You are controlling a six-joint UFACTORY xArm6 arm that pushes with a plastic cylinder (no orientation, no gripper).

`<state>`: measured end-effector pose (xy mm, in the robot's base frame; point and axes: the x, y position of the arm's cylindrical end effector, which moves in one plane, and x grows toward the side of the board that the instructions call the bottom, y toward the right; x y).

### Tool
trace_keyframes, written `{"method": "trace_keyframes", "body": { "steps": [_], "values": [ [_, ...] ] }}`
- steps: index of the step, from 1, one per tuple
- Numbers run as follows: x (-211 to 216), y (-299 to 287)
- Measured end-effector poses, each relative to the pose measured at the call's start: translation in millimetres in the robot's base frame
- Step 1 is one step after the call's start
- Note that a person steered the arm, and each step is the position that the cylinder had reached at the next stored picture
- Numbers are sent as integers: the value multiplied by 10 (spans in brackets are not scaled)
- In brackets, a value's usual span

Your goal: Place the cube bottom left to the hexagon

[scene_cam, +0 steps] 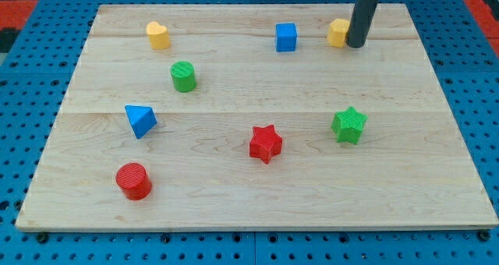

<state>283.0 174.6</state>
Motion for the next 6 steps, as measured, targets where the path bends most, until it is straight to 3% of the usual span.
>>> {"method": "trace_keyframes", "body": {
  "steps": [1,2,3,4,5,6],
  "values": [
    [149,94],
    [148,-189],
    [-214,-327],
    [-210,-271],
    [419,-844],
    [523,-1486]
  ]
}}
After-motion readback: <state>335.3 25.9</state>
